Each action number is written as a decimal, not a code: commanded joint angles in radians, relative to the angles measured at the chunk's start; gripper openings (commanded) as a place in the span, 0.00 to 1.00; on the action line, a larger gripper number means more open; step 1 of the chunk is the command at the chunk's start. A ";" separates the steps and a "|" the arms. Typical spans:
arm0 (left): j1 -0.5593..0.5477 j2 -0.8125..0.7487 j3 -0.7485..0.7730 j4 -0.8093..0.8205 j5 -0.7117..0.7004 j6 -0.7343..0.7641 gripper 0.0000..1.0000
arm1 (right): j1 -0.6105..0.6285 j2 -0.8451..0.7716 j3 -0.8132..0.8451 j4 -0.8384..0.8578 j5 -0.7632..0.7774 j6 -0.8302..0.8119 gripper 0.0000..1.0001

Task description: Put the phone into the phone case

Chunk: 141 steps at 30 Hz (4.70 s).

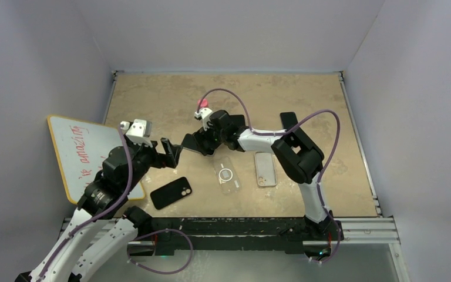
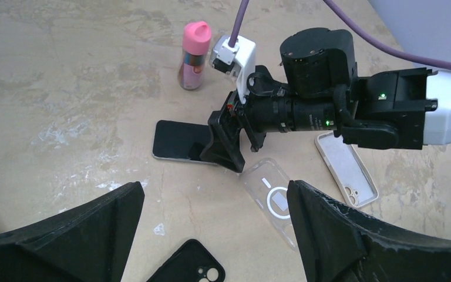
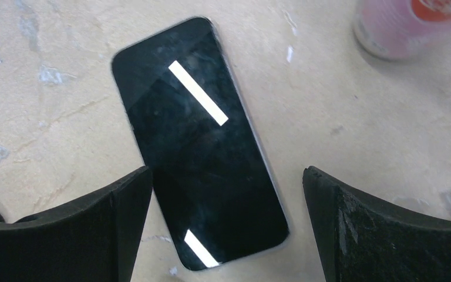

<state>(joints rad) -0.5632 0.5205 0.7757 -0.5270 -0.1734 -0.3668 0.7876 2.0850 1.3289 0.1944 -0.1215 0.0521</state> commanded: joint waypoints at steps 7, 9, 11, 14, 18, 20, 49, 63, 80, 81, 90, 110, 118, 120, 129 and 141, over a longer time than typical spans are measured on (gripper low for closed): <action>0.004 -0.031 0.016 -0.001 -0.061 -0.022 0.97 | 0.082 0.053 0.106 -0.044 0.062 -0.048 0.96; 0.003 -0.037 0.016 -0.001 -0.065 -0.023 0.97 | 0.101 0.058 0.108 -0.055 0.093 -0.048 0.94; 0.003 -0.040 0.015 -0.002 -0.071 -0.024 0.97 | 0.118 0.064 0.116 -0.077 0.118 -0.047 0.92; 0.003 -0.043 0.018 -0.007 -0.079 -0.025 0.97 | 0.135 0.060 0.113 -0.086 0.156 -0.043 0.87; 0.003 -0.050 0.017 -0.008 -0.086 -0.028 0.97 | 0.143 0.070 0.121 -0.098 0.172 -0.038 0.83; 0.003 -0.053 0.017 -0.010 -0.090 -0.029 0.97 | 0.145 0.081 0.136 -0.110 0.176 -0.035 0.81; 0.004 -0.034 0.024 -0.051 -0.152 -0.054 0.95 | 0.151 -0.051 0.004 -0.078 0.268 0.306 0.43; 0.003 -0.030 0.024 -0.065 -0.173 -0.069 0.95 | 0.151 -0.139 -0.026 -0.082 0.253 0.385 0.37; 0.002 -0.021 0.024 -0.072 -0.181 -0.077 0.94 | 0.150 -0.234 -0.072 -0.139 0.301 0.423 0.32; 0.003 -0.021 0.024 -0.073 -0.180 -0.078 0.94 | 0.150 -0.246 -0.076 -0.148 0.314 0.425 0.31; 0.004 -0.017 0.024 -0.073 -0.183 -0.078 0.94 | 0.114 -0.407 -0.192 -0.257 0.402 0.457 0.29; 0.002 0.039 0.020 -0.061 -0.113 -0.083 0.97 | -0.019 -0.888 -0.563 -0.553 0.644 0.560 0.29; 0.002 0.051 0.017 -0.062 -0.106 -0.084 0.97 | -0.055 -0.825 -0.654 -0.413 0.570 0.540 0.28; 0.002 0.054 0.017 -0.059 -0.105 -0.084 0.97 | -0.059 -0.804 -0.665 -0.387 0.553 0.539 0.28; 0.002 0.077 0.017 -0.053 -0.098 -0.083 0.97 | -0.059 -0.784 -0.708 -0.355 0.507 0.570 0.32; 0.002 0.085 0.017 -0.051 -0.091 -0.084 0.97 | -0.056 -0.835 -0.721 -0.357 0.496 0.545 0.51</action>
<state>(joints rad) -0.5632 0.6041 0.7757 -0.6155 -0.2726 -0.4358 0.7300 1.2819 0.6132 -0.1951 0.3939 0.6022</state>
